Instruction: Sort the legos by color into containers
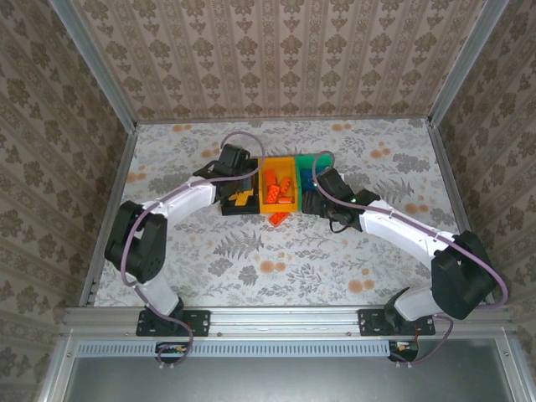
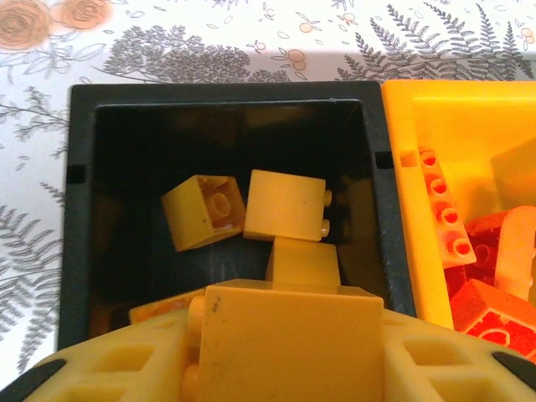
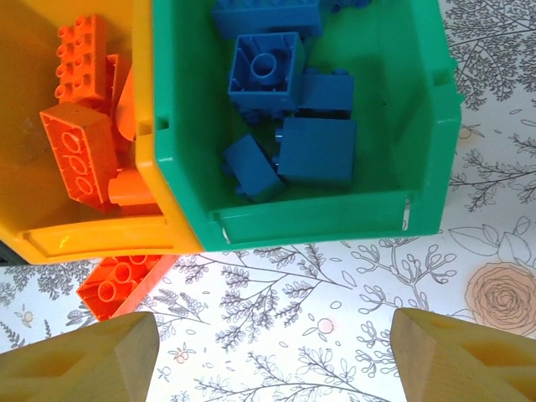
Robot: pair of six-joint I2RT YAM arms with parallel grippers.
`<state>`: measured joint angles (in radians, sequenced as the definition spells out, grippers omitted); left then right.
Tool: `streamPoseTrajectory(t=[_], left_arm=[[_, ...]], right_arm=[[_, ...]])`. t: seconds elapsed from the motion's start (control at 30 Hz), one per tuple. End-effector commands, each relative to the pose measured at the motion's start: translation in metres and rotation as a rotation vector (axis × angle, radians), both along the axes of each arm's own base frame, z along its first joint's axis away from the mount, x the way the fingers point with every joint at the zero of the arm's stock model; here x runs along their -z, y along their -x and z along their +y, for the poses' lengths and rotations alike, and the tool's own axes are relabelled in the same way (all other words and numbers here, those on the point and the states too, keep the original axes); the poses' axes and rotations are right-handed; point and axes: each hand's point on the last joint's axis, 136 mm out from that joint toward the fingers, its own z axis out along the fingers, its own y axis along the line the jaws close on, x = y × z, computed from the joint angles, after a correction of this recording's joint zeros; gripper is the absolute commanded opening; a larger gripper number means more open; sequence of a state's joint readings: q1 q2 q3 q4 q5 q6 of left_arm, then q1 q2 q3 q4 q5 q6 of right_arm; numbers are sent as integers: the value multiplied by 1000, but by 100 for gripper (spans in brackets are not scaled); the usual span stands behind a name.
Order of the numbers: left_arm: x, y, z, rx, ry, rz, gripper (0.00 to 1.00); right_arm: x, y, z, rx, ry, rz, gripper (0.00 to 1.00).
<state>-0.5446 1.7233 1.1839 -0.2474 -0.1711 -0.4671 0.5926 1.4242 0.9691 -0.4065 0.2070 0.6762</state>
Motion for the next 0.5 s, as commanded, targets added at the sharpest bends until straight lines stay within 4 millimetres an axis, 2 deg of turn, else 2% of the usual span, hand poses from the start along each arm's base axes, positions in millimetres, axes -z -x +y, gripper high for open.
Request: streamPoseTrajectory(t=[0.0, 0.07, 0.23, 0.33, 0.47], left_arm=[[-11, -8, -3, 12, 16, -8, 60], [-15, -9, -5, 16, 30, -14, 67], [-33, -3, -7, 22, 77, -40, 74], [-53, 12, -6, 28, 134, -80, 84], [-73, 41, 2, 34, 197, -124, 99]], right_arm=[[-3, 6, 0, 15, 4, -11, 74], [-2, 9, 2, 15, -1, -7, 74], [-1, 16, 13, 12, -20, -1, 75], [-1, 22, 26, 2, -37, -5, 77], [11, 29, 51, -10, -36, 2, 79]])
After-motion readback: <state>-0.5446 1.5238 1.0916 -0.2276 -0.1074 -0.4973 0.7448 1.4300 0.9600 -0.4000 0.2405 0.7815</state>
